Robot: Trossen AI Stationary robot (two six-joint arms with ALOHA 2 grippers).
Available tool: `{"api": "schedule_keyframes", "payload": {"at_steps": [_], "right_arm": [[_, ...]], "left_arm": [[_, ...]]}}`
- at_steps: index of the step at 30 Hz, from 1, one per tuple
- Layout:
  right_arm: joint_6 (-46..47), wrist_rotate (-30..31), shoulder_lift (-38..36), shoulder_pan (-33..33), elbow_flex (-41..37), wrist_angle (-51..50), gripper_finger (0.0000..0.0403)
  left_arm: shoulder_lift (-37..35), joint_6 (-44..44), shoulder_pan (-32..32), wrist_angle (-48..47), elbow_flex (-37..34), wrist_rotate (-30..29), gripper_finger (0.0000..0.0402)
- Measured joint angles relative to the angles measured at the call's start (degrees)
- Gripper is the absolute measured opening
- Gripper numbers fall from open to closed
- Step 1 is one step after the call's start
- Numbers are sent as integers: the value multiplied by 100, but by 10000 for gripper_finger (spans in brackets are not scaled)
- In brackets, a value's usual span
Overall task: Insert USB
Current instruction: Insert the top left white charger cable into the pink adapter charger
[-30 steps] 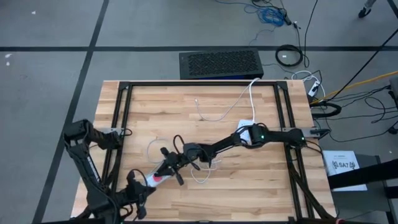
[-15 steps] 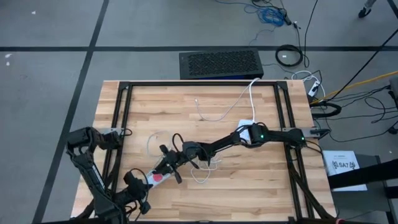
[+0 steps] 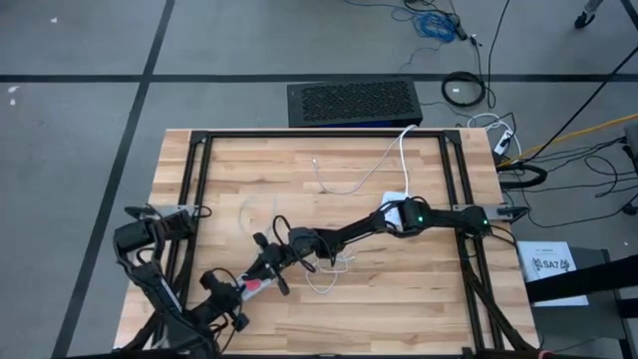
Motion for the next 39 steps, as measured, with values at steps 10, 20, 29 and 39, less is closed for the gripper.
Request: {"api": "schedule_keyframes", "payload": {"at_steps": [10,20,29,39], "right_arm": [[-324,-9,0,73,-2,-219,0],[-539,-128,84,9,-2,-13,0],[8,-164,493,-31,132,685,0],[-75,-377,531,-117,323,348,0]], "left_arm": [[199,5,100,-59,0,-175,6],[199,10,102,-43,0,-181,6],[199,52,104,-34,0,-183,6],[199,52,104,-36,0,-181,6]]}}
